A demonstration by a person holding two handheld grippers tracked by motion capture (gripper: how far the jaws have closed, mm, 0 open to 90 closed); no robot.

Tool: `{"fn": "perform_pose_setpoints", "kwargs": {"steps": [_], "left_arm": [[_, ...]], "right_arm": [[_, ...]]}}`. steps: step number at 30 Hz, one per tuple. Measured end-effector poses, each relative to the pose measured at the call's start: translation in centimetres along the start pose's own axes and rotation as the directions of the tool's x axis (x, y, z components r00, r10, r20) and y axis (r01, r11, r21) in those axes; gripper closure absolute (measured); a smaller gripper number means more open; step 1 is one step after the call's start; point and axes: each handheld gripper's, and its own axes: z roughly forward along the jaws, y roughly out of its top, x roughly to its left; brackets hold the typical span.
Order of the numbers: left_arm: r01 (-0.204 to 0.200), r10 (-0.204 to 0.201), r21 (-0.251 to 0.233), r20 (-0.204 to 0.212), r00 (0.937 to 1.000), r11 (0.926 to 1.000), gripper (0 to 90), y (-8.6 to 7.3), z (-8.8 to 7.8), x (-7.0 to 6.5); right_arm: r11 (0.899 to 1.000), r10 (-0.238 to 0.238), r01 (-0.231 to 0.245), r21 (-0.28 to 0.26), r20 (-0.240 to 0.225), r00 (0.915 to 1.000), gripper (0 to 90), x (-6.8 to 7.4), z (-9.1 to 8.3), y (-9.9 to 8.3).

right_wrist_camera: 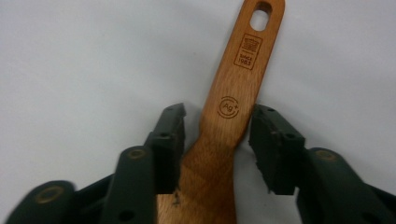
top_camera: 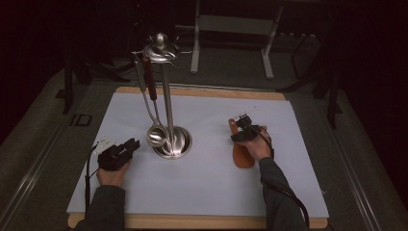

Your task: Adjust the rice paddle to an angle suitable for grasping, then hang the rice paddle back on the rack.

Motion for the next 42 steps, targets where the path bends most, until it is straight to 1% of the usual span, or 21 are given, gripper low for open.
{"fn": "perform_pose_setpoints", "kwargs": {"steps": [3, 5, 6, 9, 11, 12, 13, 17, 18, 19, 20, 21, 22, 24, 27, 29, 30, 34, 36, 41, 42], "left_arm": [[0.003, -0.003, -0.004, 0.001, 1.0, 1.0, 70.4, 0.0, 0.0, 0.0], [0.004, -0.004, -0.004, 0.002, 1.0, 1.0, 70.4, 0.0, 0.0, 0.0], [0.003, -0.003, -0.003, 0.001, 1.0, 1.0, 70.4, 0.0, 0.0, 0.0], [0.002, -0.002, 0.0, 0.0, 1.0, 1.0, 70.3, 0.0, 0.1, 0.0], [0.002, -0.002, 0.003, -0.002, 1.0, 1.0, 70.3, 0.0, 0.1, 0.0], [0.0, 0.0, 0.003, -0.003, 1.0, 1.0, 70.3, 0.0, 0.1, 0.0], [0.0, 0.0, 0.003, -0.003, 1.0, 1.0, 70.3, 0.0, 0.1, 0.0], [0.0, 0.0, 0.003, -0.003, 1.0, 1.0, 70.3, 0.0, 0.1, 0.0], [-0.001, 0.001, 0.003, -0.002, 1.0, 1.0, 70.3, 0.0, 0.1, 0.0], [-0.001, 0.001, 0.003, -0.002, 1.0, 1.0, 70.3, 0.0, 0.1, 0.0], [0.0, 0.0, 0.003, -0.001, 1.0, 1.0, 70.3, 0.0, 0.1, 0.0], [0.001, -0.001, 0.003, 0.0, 1.0, 1.0, 70.3, 0.0, 0.1, 0.0], [0.001, -0.001, 0.004, 0.001, 1.0, 1.0, 70.3, 0.0, 0.1, 0.0], [0.003, -0.003, 0.004, 0.002, 1.0, 1.0, 70.3, 0.0, 0.1, 0.0], [0.004, -0.004, 0.004, 0.003, 1.0, 1.0, 70.1, 0.0, 0.1, 0.0], [0.007, -0.007, 0.003, 0.004, 1.0, 1.0, 70.0, 0.0, 0.1, 0.0], [0.009, -0.009, 0.002, 0.006, 0.9999, 1.0, 70.0, 0.0, 0.1, 0.1], [0.01, -0.01, 0.001, 0.005, 0.9999, 0.9999, 70.0, 0.0, 0.1, 0.1], [0.011, -0.011, 0.001, 0.005, 0.9999, 0.9999, 70.0, 0.0, 0.1, 0.1], [0.017, -0.017, -0.001, 0.006, 0.9998, 0.9999, 70.0, 0.0, 0.1, 0.1], [0.017, -0.017, -0.001, 0.007, 0.9998, 0.9999, 70.0, 0.0, 0.1, 0.1]], "right_arm": [[1.0, -0.021, 0.021, 0.011, -0.016, 0.9997, 64.0, 0.2, -0.1, 0.1], [0.998, -0.061, 0.062, 0.024, -0.029, 0.9977, 66.5, 0.7, -0.2, 0.0], [0.994, -0.103, 0.104, 0.038, -0.032, 0.9942, 67.2, 1.0, -0.4, -0.1], [0.989, -0.132, 0.136, 0.065, -0.059, 0.9895, 67.3, 1.3, -0.6, -0.1], [0.98, -0.171, 0.179, 0.092, -0.083, 0.9817, 67.1, 1.7, -0.8, -0.1], [0.968, -0.21, 0.221, 0.116, -0.1, 0.9725, 67.1, 2.2, -1.0, -0.1], [0.968, -0.21, 0.221, 0.116, -0.1, 0.9725, 67.1, 2.2, -1.0, -0.1], [0.951, -0.256, 0.274, 0.145, -0.133, 0.9576, 66.8, 3.2, -1.2, -0.2], [0.938, -0.279, 0.303, 0.168, -0.15, 0.9484, 66.5, 3.7, -1.3, -0.2], [0.938, -0.279, 0.303, 0.168, -0.15, 0.9484, 66.5, 3.7, -1.3, -0.2], [0.924, -0.309, 0.333, 0.187, -0.149, 0.9393, 65.7, 4.1, -1.3, 0.0], [0.924, -0.309, 0.333, 0.187, -0.149, 0.9393, 65.7, 4.1, -1.3, 0.0], [0.923, -0.322, 0.342, 0.178, -0.133, 0.9374, 59.9, 4.3, -1.2, 0.4], [0.928, -0.311, 0.33, 0.176, -0.128, 0.9419, 58.4, 4.4, -0.9, 0.9], [0.924, -0.308, 0.329, 0.197, -0.13, 0.9426, 58.4, 4.6, -0.4, 1.3], [0.919, -0.307, 0.332, 0.211, -0.142, 0.9409, 60.7, 4.5, -0.4, 1.6], [0.92, -0.294, 0.32, 0.225, -0.144, 0.9449, 62.0, 4.6, -0.4, 1.7], [0.917, -0.286, 0.314, 0.244, -0.145, 0.9472, 64.8, 4.7, -0.3, 1.9], [0.911, -0.3, 0.328, 0.25, -0.145, 0.9431, 66.1, 4.8, -0.3, 1.9], [0.915, -0.297, 0.325, 0.241, -0.144, 0.9439, 66.3, 4.8, -0.4, 1.8], [0.914, -0.307, 0.333, 0.231, -0.144, 0.9409, 66.3, 4.7, -0.4, 1.8]]}}
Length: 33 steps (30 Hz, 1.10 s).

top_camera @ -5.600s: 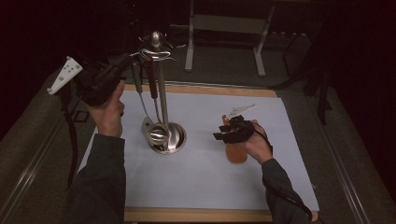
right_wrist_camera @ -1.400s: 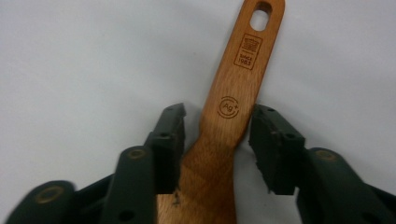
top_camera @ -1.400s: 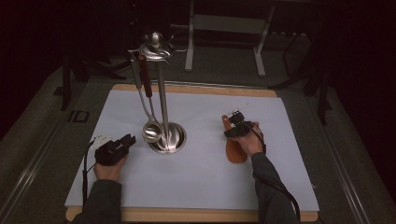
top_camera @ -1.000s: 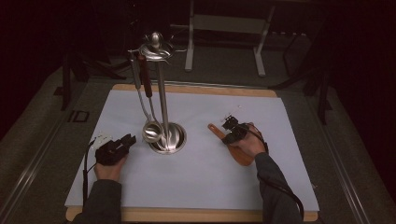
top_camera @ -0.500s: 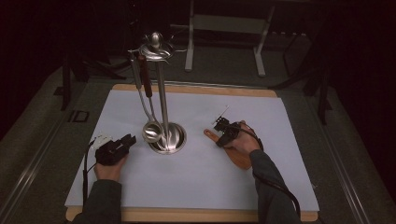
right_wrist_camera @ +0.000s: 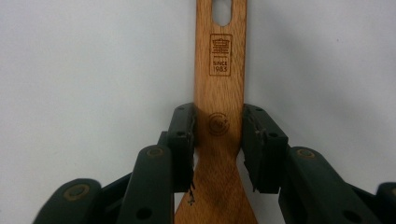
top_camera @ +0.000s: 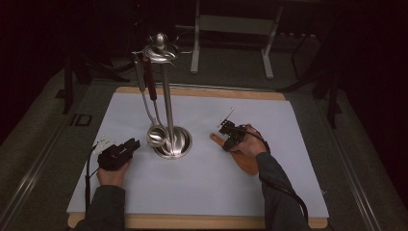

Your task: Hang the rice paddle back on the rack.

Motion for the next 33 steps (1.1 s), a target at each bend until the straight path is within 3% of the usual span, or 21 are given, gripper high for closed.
{"fn": "perform_pose_setpoints", "kwargs": {"steps": [5, 10, 12, 13, 14, 15, 17, 18, 19, 20, 21, 22, 23, 24, 25, 26, 27, 28, 29, 32, 33], "left_arm": [[0.004, -0.004, -0.003, 0.001, 1.0, 1.0, 70.0, 0.0, 0.0, 0.0], [0.002, -0.002, -0.001, -0.003, 1.0, 1.0, 70.0, 0.0, 0.0, 0.0], [0.003, -0.003, -0.002, -0.006, 1.0, 1.0, 70.0, 0.0, 0.1, 0.0], [0.003, -0.003, -0.002, -0.006, 1.0, 1.0, 70.0, 0.0, 0.1, 0.0], [0.003, -0.003, -0.001, -0.008, 1.0, 1.0, 70.0, 0.0, 0.1, 0.0], [0.003, -0.003, -0.001, -0.008, 1.0, 1.0, 70.0, 0.0, 0.1, 0.0], [0.001, -0.001, 0.0, -0.008, 1.0, 1.0, 70.0, 0.0, 0.1, 0.0], [0.002, -0.002, 0.0, -0.008, 1.0, 1.0, 70.0, 0.0, 0.1, 0.0], [0.002, -0.002, 0.0, -0.008, 1.0, 1.0, 70.0, 0.0, 0.1, 0.0], [0.003, -0.003, 0.001, -0.008, 1.0, 1.0, 70.0, 0.0, 0.1, 0.0], [0.004, -0.004, 0.0, -0.008, 1.0, 1.0, 70.0, 0.0, 0.1, 0.0], [0.003, -0.003, -0.001, -0.007, 1.0, 1.0, 70.0, 0.0, 0.1, 0.0], [0.003, -0.003, -0.001, -0.006, 1.0, 1.0, 70.0, 0.0, 0.1, 0.0], [0.005, -0.005, -0.002, -0.006, 1.0, 1.0, 70.0, 0.0, 0.0, 0.0], [0.005, -0.005, -0.002, -0.006, 1.0, 1.0, 70.0, 0.0, 0.0, 0.0], [0.005, -0.005, -0.002, -0.005, 1.0, 1.0, 70.0, 0.0, 0.0, 0.0], [0.005, -0.005, -0.002, -0.005, 1.0, 1.0, 70.0, 0.0, 0.0, 0.0], [0.005, -0.005, -0.003, -0.004, 1.0, 1.0, 70.0, 0.0, 0.0, 0.0], [0.005, -0.005, -0.002, -0.004, 1.0, 1.0, 70.0, 0.0, 0.0, 0.0], [0.007, -0.007, -0.004, -0.004, 1.0, 1.0, 70.0, 0.0, 0.0, 0.0], [0.007, -0.008, -0.004, -0.004, 1.0, 1.0, 69.9, 0.0, 0.0, 0.0]], "right_arm": [[0.999, -0.003, 0.003, -0.036, -0.003, 1.0, 66.3, 0.4, -0.2, -0.4], [0.993, -0.008, 0.003, -0.12, -0.037, 0.9993, 66.3, 0.9, -1.3, -0.6], [0.979, -0.019, 0.003, -0.205, -0.073, 0.9972, 66.3, 1.3, -2.3, -0.7], [0.979, -0.019, 0.003, -0.205, -0.073, 0.9972, 66.3, 1.3, -2.3, -0.7], [0.967, -0.027, 0.003, -0.255, -0.093, 0.9953, 66.3, 1.6, -2.8, -0.8], [0.967, -0.027, 0.003, -0.255, -0.093, 0.9953, 66.3, 1.6, -2.8, -0.8], [0.956, -0.038, 0.006, -0.294, -0.103, 0.994, 66.4, 1.9, -3.3, -1.0], [0.943, -0.045, 0.005, -0.332, -0.115, 0.9924, 66.3, 2.1, -3.7, -1.1], [0.943, -0.045, 0.005, -0.332, -0.115, 0.9924, 66.3, 2.1, -3.7, -1.1], [0.93, -0.051, 0.005, -0.368, -0.117, 0.9918, 66.4, 2.3, -4.0, -1.2], [0.93, -0.051, 0.005, -0.368, -0.117, 0.9918, 66.4, 2.3, -4.0, -1.2], [0.914, -0.057, 0.001, -0.405, -0.125, 0.9905, 66.4, 2.6, -4.4, -1.3], [0.914, -0.057, 0.001, -0.405, -0.125, 0.9905, 66.4, 2.6, -4.4, -1.3], [0.898, -0.059, -0.004, -0.44, -0.13, 0.9898, 66.4, 2.9, -4.8, -1.4], [0.898, -0.059, -0.004, -0.44, -0.13, 0.9898, 66.4, 2.9, -4.8, -1.4], [0.877, -0.063, -0.01, -0.481, -0.135, 0.9888, 66.4, 3.2, -5.2, -1.5], [0.877, -0.063, -0.01, -0.481, -0.135, 0.9888, 66.4, 3.2, -5.2, -1.5], [0.856, -0.072, -0.009, -0.517, -0.137, 0.988, 66.4, 3.6, -5.7, -1.6], [0.856, -0.072, -0.009, -0.517, -0.137, 0.988, 66.4, 3.6, -5.7, -1.6], [0.819, -0.083, -0.008, -0.574, -0.132, 0.9878, 66.4, 4.1, -6.6, -1.6], [0.794, -0.092, -0.009, -0.608, -0.135, 0.9866, 66.4, 4.4, -7.3, -1.6]]}}
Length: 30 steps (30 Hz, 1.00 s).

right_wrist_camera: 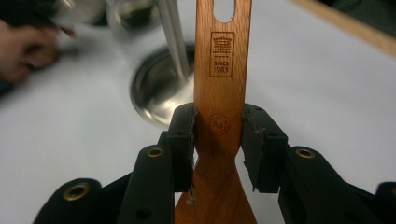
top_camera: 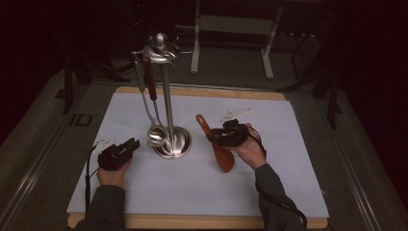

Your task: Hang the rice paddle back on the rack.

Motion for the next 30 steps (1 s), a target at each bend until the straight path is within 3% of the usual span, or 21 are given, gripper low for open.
{"fn": "perform_pose_setpoints", "kwargs": {"steps": [7, 17, 22, 30], "left_arm": [[0.0, 0.0, 0.0, 0.001, 1.0, 1.0, 70.0, 0.0, 0.0, 0.0], [0.0, 0.0, 0.0, -0.001, 1.0, 1.0, 70.0, 0.0, 0.0, 0.0], [0.0, 0.0, 0.001, -0.001, 1.0, 1.0, 70.0, 0.0, 0.0, 0.0], [0.0, 0.0, 0.001, -0.001, 1.0, 1.0, 70.0, 0.0, 0.0, 0.0]], "right_arm": [[0.993, -0.041, 0.039, -0.108, -0.021, 0.9989, 66.4, 1.4, -1.7, 1.9], [0.966, -0.099, 0.09, -0.241, -0.027, 0.9947, 66.4, 3.8, -4.4, 5.5], [0.953, -0.105, 0.089, -0.289, -0.043, 0.9935, 66.4, 4.0, -5.5, 6.7], [0.94, -0.104, 0.082, -0.33, -0.05, 0.9933, 66.4, 4.0, -6.6, 7.8]]}}
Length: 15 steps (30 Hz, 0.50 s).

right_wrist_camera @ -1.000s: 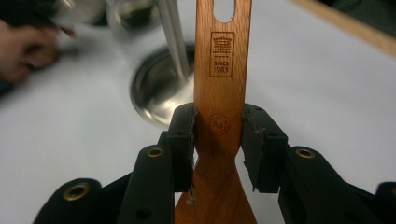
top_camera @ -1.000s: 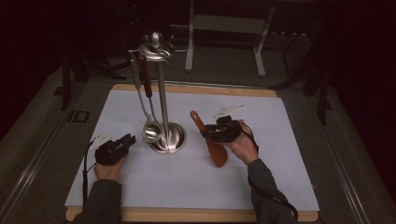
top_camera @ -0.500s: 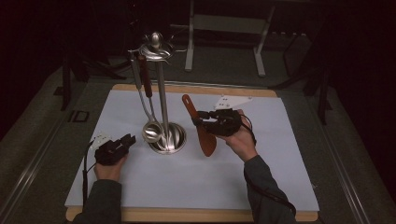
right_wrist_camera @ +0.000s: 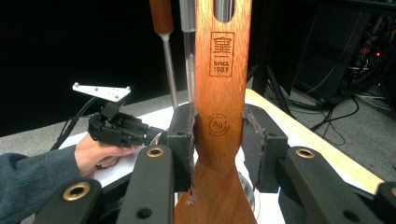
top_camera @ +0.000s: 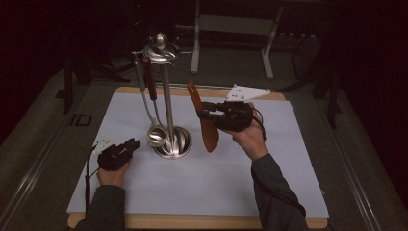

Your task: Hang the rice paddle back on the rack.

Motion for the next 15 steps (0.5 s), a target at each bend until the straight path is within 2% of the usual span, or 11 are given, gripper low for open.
{"fn": "perform_pose_setpoints", "kwargs": {"steps": [15], "left_arm": [[0.001, -0.001, 0.001, -0.001, 1.0, 1.0, 69.9, 0.0, 0.0, 0.0]], "right_arm": [[0.999, -0.006, 0.006, -0.05, -0.005, 1.0, 66.4, 0.3, -0.1, 1.6]]}}
